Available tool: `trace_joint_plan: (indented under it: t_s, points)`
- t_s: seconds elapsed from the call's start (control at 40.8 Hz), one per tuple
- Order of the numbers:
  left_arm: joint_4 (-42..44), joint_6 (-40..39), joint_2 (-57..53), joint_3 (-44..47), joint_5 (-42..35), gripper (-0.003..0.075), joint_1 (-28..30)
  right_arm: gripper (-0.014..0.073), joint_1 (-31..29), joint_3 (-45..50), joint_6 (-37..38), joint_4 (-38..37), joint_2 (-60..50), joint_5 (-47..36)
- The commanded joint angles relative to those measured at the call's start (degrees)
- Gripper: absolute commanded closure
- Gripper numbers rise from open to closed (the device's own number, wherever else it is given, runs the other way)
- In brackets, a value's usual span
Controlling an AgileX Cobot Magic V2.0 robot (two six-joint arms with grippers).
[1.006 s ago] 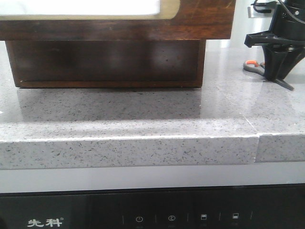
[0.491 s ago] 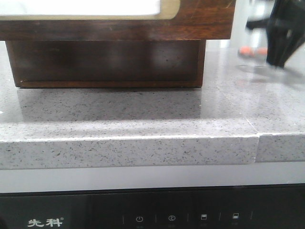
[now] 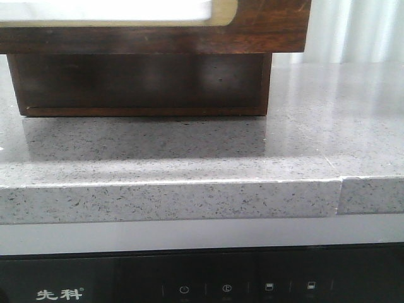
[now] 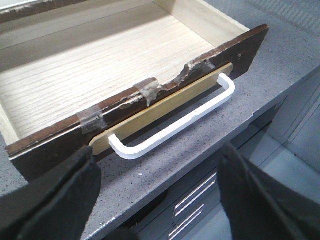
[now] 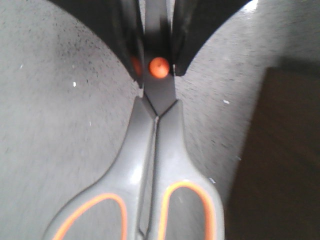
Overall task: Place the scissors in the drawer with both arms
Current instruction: 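Carry the scissors with the right gripper over the open drawer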
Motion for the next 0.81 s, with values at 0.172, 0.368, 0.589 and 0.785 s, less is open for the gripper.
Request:
trace_joint_plan:
  t_s: [0.172,0.368,0.589,0.785]
  points:
    - [-0.47,-0.53,0.19,-1.36,-4.24,0.023,-0.51,0.0531,7.07,-1.44,-3.35,0.91,-12.98,-5.12]
    - [-0.47,-0.53,0.19,-1.36,-4.24,0.023,-0.51,0.0536,14.77,-1.44,-11.68,3.96,-16.01,-6.48]
    - [-0.47,-0.53,0.19,-1.36,-4.24,0.023,-0.51,0.0536,23.38,-1.37,-23.24,7.49,-13.98,-7.25]
    - [-0.47,-0.53,0.19,-1.36,-4.24,0.023,-0.51,0.0536,29.1,-1.37,-32.87,7.62,-9.5,-8.46]
